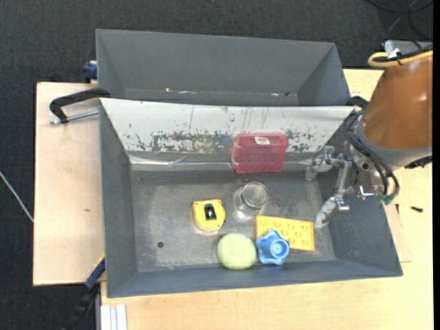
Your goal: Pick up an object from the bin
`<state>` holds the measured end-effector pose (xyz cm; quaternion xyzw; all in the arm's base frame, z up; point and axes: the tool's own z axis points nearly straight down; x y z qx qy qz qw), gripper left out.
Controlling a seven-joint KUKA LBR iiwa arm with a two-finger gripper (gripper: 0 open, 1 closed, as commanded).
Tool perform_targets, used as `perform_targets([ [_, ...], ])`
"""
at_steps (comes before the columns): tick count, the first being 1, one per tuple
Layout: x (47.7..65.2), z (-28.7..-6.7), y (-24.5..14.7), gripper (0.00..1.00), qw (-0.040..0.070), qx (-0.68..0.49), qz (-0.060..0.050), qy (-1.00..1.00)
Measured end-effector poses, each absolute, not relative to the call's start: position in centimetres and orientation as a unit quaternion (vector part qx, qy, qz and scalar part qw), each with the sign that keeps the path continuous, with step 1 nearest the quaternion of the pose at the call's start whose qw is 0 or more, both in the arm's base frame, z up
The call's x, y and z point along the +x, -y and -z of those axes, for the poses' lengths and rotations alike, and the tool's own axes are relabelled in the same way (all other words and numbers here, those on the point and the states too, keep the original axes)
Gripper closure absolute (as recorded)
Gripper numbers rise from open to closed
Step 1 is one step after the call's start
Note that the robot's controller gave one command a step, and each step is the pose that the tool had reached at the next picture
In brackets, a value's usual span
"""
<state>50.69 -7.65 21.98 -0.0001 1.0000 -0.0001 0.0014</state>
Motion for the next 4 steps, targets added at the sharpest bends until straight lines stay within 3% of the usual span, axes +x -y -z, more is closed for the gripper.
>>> perform_targets([
  [1, 50.7, -22.0, 7.6, 0.0, 0.001, 0.0, 0.0, -1.0],
  [3, 50.2, -14.1, 7.0, 0.0, 0.001, -0.162, 0.0, -0.987],
  [4, 50.9, -10.4, 4.7, 1.0, 0.001, -0.193, 0.0, -0.981],
])
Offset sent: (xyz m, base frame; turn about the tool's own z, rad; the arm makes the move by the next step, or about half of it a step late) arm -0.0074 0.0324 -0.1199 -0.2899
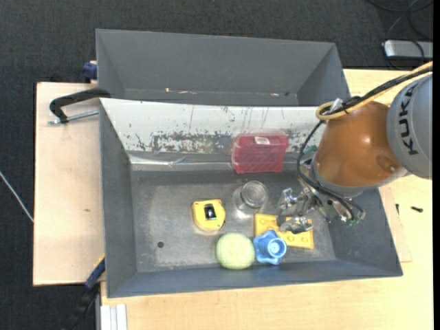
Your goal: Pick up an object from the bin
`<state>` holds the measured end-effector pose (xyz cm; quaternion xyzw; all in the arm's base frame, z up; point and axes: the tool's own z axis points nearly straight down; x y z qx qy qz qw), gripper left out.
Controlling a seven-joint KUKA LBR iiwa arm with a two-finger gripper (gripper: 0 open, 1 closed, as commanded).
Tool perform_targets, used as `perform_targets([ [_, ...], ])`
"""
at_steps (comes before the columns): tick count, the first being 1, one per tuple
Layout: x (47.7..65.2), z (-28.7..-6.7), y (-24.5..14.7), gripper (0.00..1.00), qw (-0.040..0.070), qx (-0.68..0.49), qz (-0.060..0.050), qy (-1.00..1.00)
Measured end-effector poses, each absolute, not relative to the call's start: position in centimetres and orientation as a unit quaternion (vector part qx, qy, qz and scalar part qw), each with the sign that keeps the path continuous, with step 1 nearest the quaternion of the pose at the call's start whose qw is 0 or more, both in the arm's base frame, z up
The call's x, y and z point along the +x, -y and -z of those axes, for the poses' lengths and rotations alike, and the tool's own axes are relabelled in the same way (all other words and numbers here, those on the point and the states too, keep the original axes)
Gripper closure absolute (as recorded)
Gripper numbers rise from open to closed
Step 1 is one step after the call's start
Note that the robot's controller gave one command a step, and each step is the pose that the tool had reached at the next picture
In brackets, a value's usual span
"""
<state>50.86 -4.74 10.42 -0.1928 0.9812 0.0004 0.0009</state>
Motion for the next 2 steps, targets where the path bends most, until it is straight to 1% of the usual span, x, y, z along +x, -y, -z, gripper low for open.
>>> perform_targets([
  [1, 50.86, -10.42, 4.74, 0.0, 0.001, -0.193, 0.0, -0.981],
  [2, 50.86, -10.42, 4.74, 1.0, 0.001, -0.193, 0.0, -0.981],
])
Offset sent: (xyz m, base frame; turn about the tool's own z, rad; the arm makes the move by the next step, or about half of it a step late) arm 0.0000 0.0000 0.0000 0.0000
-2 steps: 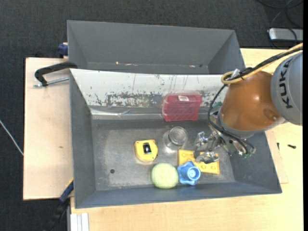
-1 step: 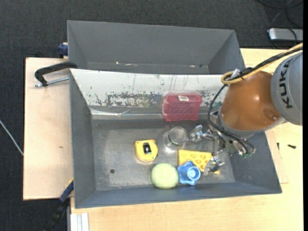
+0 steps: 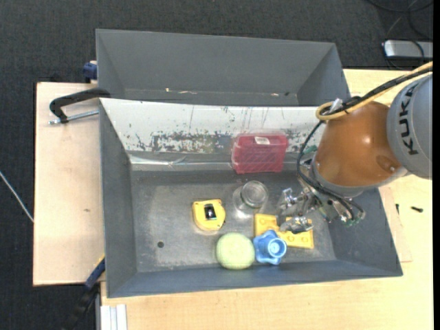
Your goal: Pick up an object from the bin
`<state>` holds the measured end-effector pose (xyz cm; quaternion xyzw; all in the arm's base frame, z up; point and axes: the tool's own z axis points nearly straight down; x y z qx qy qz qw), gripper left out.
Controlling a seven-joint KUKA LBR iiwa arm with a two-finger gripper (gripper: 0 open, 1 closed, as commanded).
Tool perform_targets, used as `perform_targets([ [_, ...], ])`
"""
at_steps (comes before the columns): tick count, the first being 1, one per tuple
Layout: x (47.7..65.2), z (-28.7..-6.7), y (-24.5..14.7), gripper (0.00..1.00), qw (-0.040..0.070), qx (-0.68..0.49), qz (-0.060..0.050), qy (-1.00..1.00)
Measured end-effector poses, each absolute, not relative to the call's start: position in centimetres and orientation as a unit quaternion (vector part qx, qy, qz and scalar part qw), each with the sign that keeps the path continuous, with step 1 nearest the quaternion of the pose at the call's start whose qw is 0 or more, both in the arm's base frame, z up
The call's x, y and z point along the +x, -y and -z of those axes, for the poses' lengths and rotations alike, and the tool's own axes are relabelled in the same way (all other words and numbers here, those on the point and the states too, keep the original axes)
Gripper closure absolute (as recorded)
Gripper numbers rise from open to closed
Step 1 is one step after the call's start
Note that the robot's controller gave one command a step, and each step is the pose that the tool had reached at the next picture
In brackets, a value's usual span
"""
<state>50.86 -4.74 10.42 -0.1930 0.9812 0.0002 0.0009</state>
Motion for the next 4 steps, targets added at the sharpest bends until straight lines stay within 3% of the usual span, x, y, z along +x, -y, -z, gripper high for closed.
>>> perform_targets([
  [1, 50.9, -10.4, 4.7, 1.0, 0.001, -0.193, 0.0, -0.981],
  [2, 51.0, -12.5, 2.6, 1.0, 0.002, -0.196, 0.0, -0.981],
  [3, 50.7, -14.6, 4.6, 0.0, 0.003, -0.186, 0.001, -0.983],
  [4, 50.7, -14.5, 4.5, 1.0, 0.003, -0.186, 0.0, -0.982],
])
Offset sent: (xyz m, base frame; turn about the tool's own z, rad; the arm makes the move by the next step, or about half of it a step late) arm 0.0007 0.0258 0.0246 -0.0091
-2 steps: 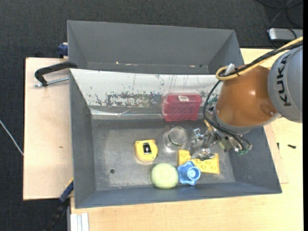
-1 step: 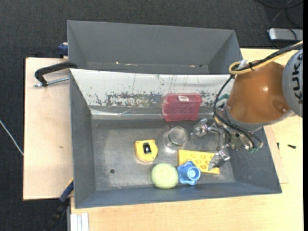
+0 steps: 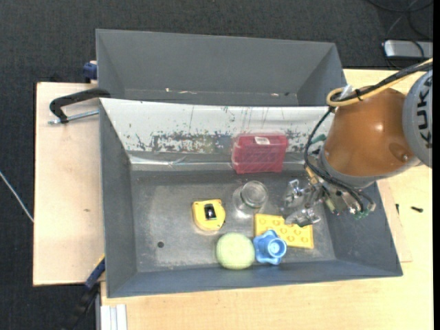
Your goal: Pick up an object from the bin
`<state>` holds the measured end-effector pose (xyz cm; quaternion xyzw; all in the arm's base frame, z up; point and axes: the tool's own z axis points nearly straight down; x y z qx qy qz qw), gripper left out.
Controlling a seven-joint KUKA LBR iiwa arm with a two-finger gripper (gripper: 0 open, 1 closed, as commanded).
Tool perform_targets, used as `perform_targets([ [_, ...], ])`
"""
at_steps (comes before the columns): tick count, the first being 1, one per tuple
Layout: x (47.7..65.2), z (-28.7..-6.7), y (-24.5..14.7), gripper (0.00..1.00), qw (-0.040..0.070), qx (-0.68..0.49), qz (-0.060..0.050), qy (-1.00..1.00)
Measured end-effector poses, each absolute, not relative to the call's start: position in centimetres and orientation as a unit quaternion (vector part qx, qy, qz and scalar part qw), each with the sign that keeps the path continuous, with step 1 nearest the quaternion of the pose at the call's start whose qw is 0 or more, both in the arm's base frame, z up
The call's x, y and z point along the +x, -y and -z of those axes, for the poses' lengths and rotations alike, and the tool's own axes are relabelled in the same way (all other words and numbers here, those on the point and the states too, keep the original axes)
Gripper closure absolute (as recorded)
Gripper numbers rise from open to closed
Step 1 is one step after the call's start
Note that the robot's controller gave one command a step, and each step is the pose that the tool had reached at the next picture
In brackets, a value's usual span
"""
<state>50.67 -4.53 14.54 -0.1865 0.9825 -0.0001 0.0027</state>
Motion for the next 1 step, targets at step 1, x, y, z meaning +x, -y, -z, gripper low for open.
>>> perform_targets([
  [1, 50.67, -14.54, 4.53, 1.0, 0.003, -0.187, 0.0, -0.982],
])
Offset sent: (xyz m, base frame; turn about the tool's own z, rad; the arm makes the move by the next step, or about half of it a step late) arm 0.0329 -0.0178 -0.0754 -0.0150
